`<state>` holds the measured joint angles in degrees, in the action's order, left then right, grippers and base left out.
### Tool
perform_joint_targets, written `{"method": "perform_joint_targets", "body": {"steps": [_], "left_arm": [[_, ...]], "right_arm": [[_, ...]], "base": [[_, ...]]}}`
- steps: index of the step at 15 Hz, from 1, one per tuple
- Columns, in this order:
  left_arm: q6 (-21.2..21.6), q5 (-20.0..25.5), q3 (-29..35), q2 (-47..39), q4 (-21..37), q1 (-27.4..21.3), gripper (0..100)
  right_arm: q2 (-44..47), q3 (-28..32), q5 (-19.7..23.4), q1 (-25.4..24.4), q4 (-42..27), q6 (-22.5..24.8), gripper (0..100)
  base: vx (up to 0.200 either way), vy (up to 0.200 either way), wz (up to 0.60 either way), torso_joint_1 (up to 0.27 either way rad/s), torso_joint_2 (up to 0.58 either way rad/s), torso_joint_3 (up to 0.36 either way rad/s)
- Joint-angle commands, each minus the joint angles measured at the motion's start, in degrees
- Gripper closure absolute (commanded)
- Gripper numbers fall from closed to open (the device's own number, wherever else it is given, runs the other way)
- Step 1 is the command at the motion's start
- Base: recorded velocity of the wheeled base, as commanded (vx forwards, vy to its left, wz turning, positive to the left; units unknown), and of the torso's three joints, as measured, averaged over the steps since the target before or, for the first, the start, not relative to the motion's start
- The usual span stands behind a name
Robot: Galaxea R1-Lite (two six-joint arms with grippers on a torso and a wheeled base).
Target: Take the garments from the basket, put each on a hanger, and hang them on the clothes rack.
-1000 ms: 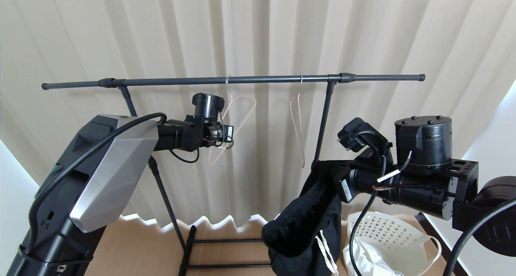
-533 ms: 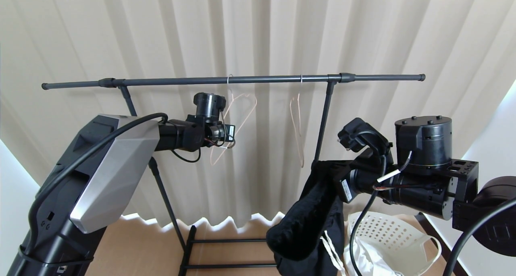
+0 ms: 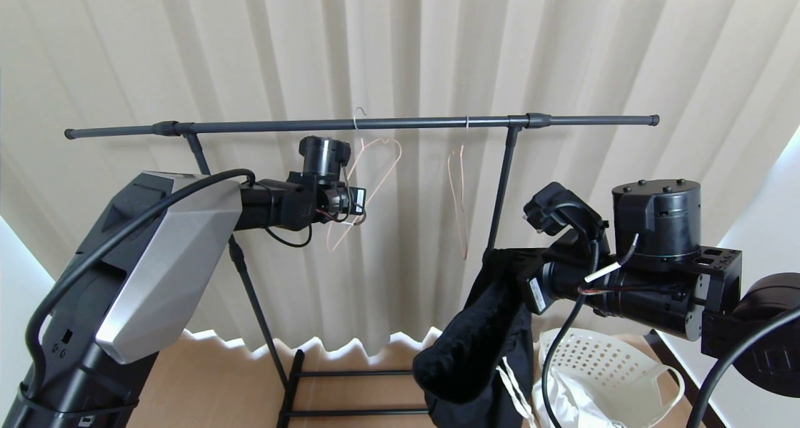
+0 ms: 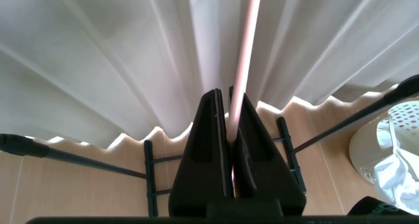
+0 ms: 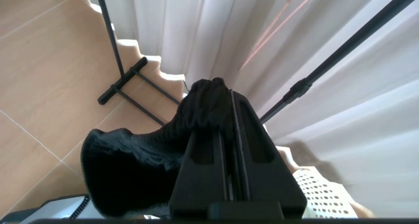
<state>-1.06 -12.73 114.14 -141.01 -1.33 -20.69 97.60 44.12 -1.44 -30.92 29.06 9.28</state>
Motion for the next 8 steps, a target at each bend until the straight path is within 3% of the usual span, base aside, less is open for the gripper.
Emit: {"method": "perform_joint_targets", "body": {"steps": [1, 8], "left_arm": [[0.1, 0.0, -0.6, 0.9, 0.0, -0.2, 100], [-0.1, 0.0, -3.3, 2.8, -0.2, -0.8, 100]], "right_arm": [[0.0, 0.0, 0.0, 0.0, 0.0, 0.0, 100], [0.0, 0.1, 0.0, 0.0, 0.0, 0.0, 100]], "base": [[0.000, 0.000, 0.00, 0.000, 0.00, 0.000], [0.000, 0.000, 0.00, 0.000, 0.00, 0.000]]}}
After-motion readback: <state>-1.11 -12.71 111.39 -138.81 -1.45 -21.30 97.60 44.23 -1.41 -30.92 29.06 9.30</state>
